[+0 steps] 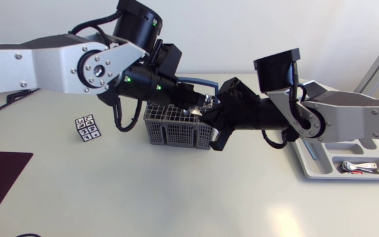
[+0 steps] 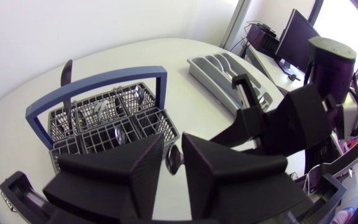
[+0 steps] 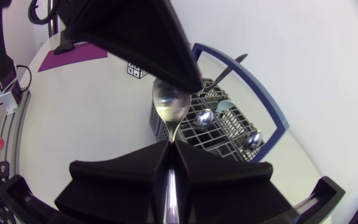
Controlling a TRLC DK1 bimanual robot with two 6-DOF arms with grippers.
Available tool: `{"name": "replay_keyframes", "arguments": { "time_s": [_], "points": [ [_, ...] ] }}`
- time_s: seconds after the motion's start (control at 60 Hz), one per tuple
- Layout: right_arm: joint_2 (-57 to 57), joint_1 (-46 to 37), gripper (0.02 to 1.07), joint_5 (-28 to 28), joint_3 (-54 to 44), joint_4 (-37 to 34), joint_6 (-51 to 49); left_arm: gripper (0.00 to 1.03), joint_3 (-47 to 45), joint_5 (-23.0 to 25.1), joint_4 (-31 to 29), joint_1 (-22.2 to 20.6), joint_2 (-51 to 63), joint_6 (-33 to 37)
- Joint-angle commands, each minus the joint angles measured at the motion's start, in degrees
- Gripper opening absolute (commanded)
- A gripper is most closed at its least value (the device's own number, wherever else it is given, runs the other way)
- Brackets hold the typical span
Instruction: Transfer all utensils from the basket to the drawer tray.
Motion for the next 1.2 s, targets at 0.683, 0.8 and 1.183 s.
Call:
{"name": "replay_keyframes", "arguments": {
  "time_s": [0.683,0.8,1.183],
  "points": [
    [-0.1,-36.6,0.08,-23.2,0.6,-40.6,-45.8,0.71,-4.3,-0.5,5.6,5.9,-1.3,6.5],
    [5.9,-47.1,0.08,-23.1,4.9,-50.2,-61.3,0.69,-5.3,-0.5,6.4,6.1,0.1,7.4],
    [27.2,-68.4,0.08,-10.1,25.7,-67.0,-94.8,0.69,-6.8,-0.2,9.0,6.2,3.6,7.9]
  ]
}}
